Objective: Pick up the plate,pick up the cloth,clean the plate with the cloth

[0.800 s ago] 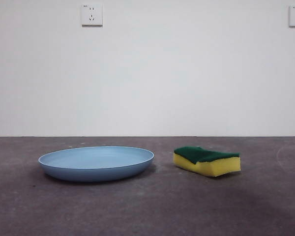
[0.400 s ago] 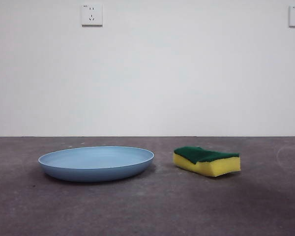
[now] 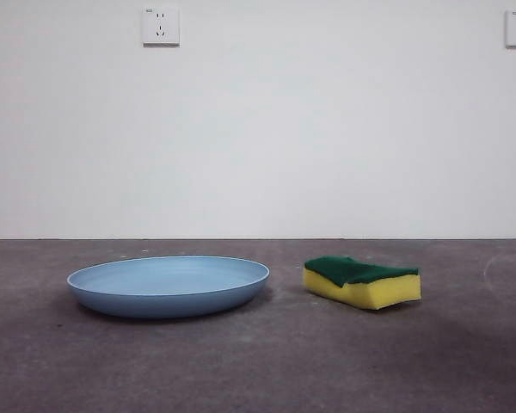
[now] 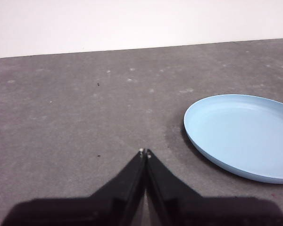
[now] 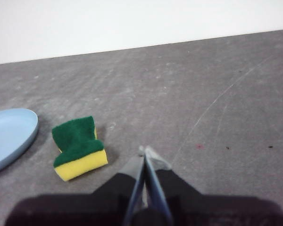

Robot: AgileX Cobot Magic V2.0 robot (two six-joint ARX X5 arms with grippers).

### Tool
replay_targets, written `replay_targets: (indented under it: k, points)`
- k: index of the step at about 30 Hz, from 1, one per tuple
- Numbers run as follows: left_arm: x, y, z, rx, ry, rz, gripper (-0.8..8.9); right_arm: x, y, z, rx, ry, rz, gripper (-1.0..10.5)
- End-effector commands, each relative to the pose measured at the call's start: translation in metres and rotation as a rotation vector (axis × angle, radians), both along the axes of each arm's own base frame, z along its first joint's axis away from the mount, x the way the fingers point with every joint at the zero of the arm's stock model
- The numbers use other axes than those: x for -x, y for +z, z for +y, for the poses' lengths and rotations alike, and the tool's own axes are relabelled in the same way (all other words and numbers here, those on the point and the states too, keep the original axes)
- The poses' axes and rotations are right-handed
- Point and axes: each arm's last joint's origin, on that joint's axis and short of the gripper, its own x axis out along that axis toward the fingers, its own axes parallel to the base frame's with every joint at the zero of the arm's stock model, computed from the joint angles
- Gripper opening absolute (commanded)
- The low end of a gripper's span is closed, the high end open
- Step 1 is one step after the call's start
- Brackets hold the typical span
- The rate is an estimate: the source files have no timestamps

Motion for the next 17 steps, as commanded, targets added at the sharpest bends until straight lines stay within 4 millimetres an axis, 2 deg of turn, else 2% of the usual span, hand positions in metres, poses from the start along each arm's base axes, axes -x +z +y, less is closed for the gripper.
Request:
replay_targets:
  k: [1, 17]
  points:
    - [-0.0005, -0.0043, 0.0003, 0.005, 0.004, 0.010, -0.03, -0.0005, -0.0051, 0.0001, -0.082, -0.014, 0.042, 0.0]
    - [-0.0005, -0.0043, 0.0002, 0.005, 0.004, 0.010, -0.03, -0.0008, -0.0054, 0.0000, -0.081, -0.020, 0.046, 0.0]
